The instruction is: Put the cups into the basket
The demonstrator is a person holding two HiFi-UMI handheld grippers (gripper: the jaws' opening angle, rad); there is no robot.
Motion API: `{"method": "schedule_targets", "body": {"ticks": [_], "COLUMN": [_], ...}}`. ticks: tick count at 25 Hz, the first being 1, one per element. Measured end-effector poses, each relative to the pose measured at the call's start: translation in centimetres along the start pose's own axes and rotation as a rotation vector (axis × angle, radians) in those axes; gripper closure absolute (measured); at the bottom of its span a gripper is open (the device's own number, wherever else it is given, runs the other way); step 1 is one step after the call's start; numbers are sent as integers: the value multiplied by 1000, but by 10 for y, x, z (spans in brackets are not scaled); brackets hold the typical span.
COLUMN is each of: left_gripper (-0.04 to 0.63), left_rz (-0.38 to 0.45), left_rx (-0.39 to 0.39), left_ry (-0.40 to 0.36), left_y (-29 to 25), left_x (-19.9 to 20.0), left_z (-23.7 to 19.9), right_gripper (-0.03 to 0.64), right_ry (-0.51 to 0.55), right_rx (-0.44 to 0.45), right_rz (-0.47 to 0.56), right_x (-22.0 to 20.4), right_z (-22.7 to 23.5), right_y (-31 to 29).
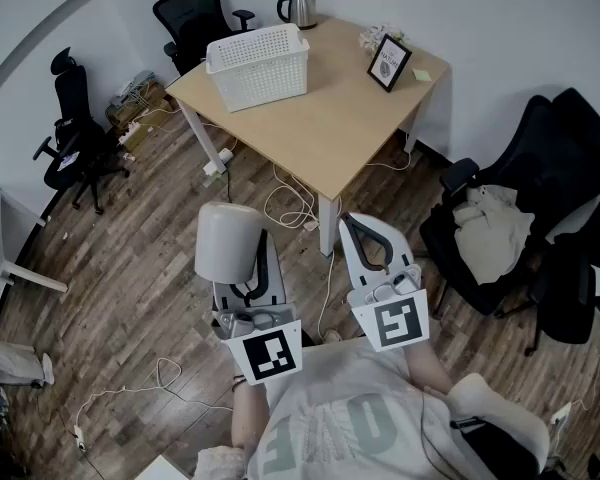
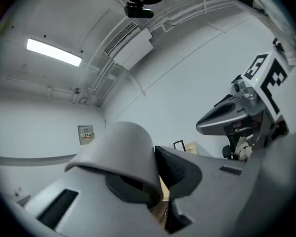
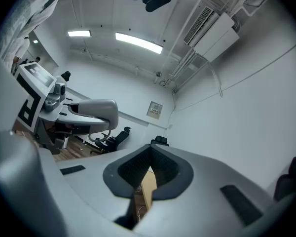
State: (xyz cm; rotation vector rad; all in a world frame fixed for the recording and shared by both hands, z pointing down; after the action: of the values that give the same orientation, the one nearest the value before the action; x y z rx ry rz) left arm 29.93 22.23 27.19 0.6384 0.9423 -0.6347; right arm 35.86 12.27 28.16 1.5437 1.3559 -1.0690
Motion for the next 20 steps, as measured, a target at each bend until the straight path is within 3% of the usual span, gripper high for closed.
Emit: {"method": "schedule_targets", "body": {"ticks": [6,11,20], "left_gripper": [545,545,545], "left_rz": [16,-43,-32], "left_rx": [11,5,-5], "left_ry": [-68,-62,-167], "left_y": [-2,-3,-7], "left_x": [-10,-24,-29], "left_z": [5,0,-7], "right_gripper": [618,618,618], "right_ry": [56,157,213], "right_rx": [27,108,128], "right_rz": [8,-155,-193], "right_x": [4,-17,-31], "right_z": [2,-8,-11], "right_y": [-7,-18,-25]}}
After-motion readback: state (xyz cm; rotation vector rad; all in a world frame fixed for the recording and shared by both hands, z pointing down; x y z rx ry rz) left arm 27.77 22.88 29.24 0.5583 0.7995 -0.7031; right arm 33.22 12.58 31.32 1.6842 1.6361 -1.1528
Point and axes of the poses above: the fingertips, and each gripper's own axes: y backward along the fingers, z to its right, x out of its top, the point moved 1 cm from there along y, backward along the fingers, and after that the axes turned 13 degrees about x, right-handed, at the moved point
